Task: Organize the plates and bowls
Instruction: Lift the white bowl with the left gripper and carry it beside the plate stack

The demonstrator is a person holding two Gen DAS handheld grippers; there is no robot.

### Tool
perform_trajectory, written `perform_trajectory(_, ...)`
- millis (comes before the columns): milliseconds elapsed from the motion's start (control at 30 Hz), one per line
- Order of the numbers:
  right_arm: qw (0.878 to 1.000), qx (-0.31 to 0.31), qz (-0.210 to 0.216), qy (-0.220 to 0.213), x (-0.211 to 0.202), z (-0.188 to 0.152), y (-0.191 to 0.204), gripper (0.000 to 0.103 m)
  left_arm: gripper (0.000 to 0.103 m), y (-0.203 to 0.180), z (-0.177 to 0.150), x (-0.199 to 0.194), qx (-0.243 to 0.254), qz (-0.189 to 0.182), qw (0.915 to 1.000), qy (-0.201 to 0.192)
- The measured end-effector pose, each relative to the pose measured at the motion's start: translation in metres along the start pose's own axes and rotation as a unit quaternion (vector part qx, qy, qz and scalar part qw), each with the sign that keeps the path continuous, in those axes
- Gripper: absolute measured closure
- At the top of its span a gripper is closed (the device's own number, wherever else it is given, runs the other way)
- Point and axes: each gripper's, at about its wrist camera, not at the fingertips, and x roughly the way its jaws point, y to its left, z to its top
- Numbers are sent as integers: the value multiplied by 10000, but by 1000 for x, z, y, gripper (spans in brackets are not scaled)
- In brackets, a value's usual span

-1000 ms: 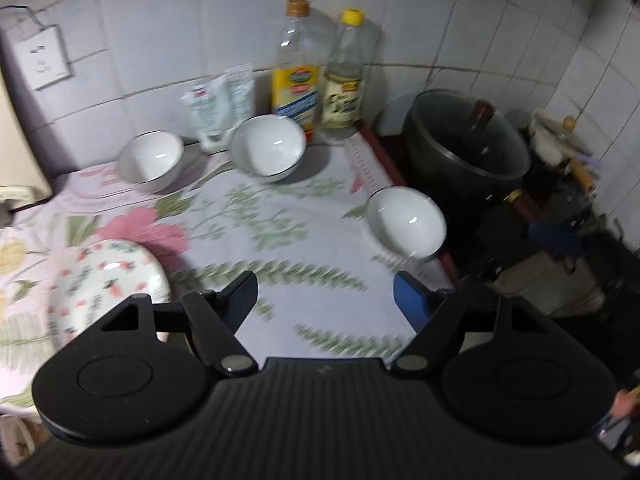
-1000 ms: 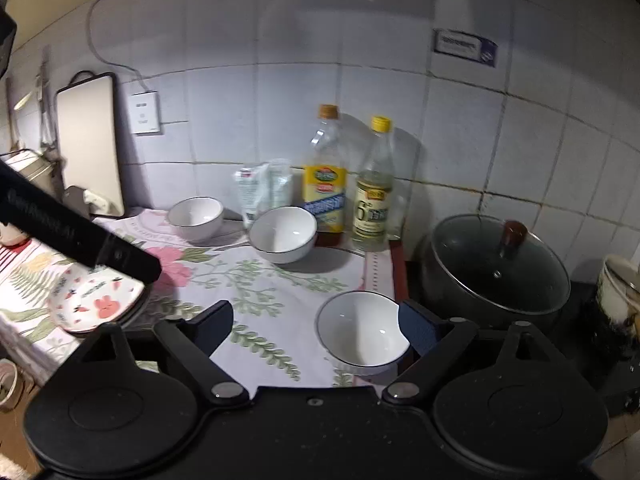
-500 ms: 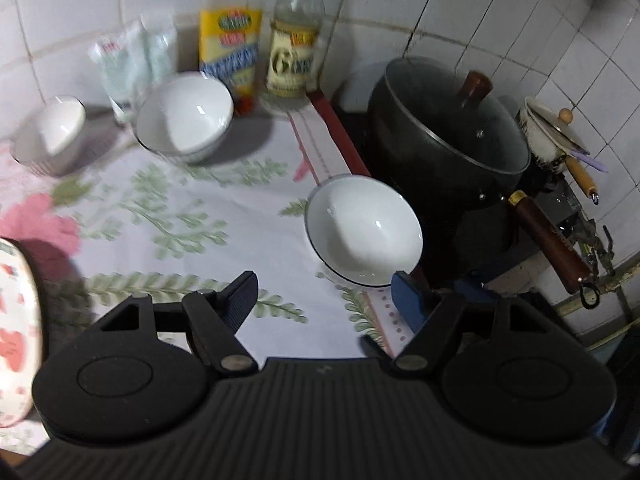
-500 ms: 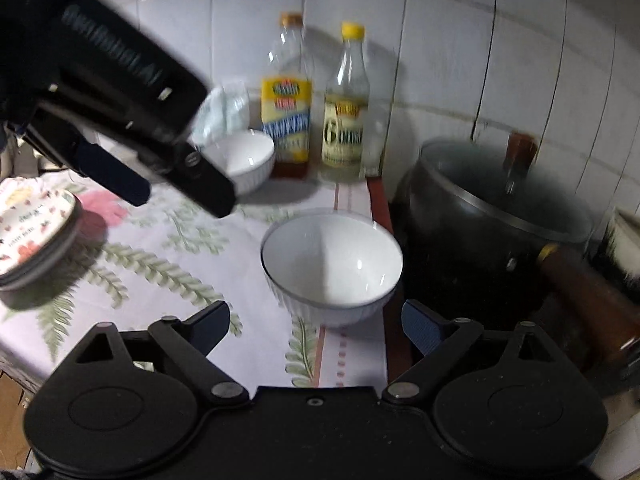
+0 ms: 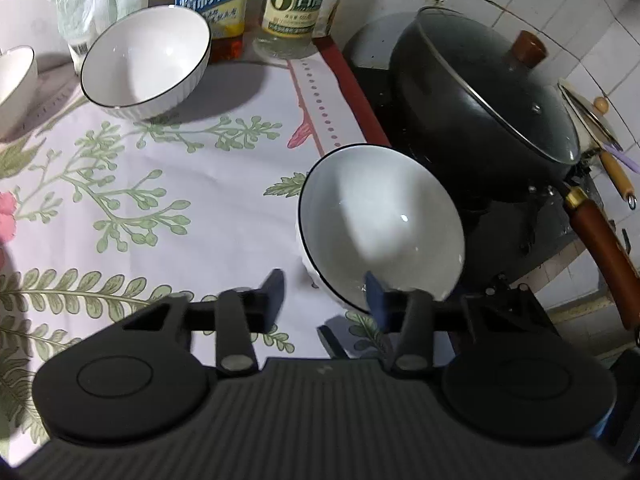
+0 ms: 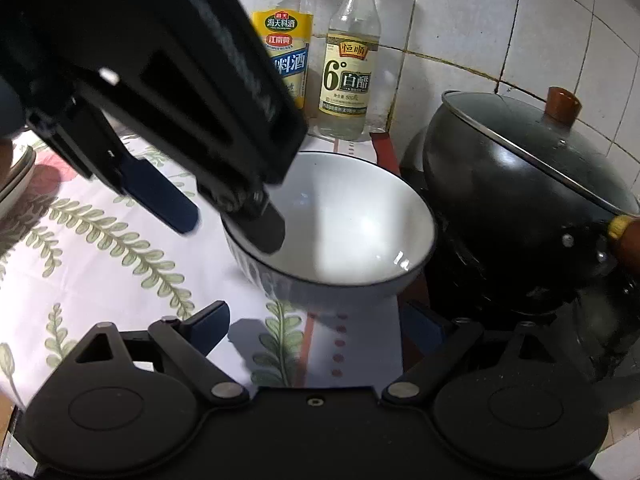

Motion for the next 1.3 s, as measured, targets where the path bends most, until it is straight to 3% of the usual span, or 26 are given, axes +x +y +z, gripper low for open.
perform_trajectory(233,9997,241,6,-3,15,6,-8,8,83,4,6,13,-161,-48,9998,124)
perform_trajectory(700,9994,319,107,10,17,15,-5,8,86,-1,3,5,262,201,9994,109)
perform_trajectory(967,9996,211,198,-38,-9,23,12,8,87,1,-5,-28,308,346,9989,79)
perform_trajectory(1300,9977,-379,523,-212,-40,47,58,8,87,35,-21,-89,-27,536,9985,-58)
